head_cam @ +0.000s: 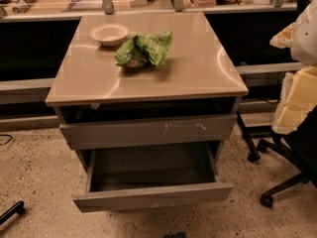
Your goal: Close middle drawer
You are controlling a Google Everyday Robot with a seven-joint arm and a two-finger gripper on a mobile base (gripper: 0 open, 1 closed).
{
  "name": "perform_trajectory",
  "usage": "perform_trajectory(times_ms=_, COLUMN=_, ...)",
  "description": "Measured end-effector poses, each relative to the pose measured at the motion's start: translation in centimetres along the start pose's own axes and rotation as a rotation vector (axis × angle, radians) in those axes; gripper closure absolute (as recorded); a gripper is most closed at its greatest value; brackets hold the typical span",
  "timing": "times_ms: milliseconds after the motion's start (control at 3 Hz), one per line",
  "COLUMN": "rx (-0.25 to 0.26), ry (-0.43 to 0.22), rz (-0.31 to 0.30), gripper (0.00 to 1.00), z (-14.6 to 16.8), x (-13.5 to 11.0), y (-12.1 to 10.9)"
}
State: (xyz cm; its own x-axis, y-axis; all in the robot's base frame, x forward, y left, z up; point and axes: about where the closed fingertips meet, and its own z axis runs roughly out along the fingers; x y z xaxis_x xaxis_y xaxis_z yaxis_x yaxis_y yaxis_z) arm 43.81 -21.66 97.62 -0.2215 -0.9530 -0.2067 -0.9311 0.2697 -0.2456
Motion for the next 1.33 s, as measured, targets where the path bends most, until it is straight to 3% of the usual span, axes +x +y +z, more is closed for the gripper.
perform_trajectory(times_ms=333, rx=0.000, ry=0.000, rz=0.000, gripper=0.00, z=0.0, x=0.0, y=0.0)
perform_trajectory(times_ms=667, rx=0.000, ry=0.000, rz=0.000, gripper=0.19, z=0.0, x=0.0, y=0.0)
perform_trajectory(times_ms=1000, rx=-0.007, ry=-0.038, rz=0.013, gripper=0.41, z=2.1, x=0.4, y=0.9)
perform_trajectory(times_ms=1333, rx=-0.046, ry=-0.118, rz=0.028, gripper=0.65, z=7.1, x=0.8, y=3.3)
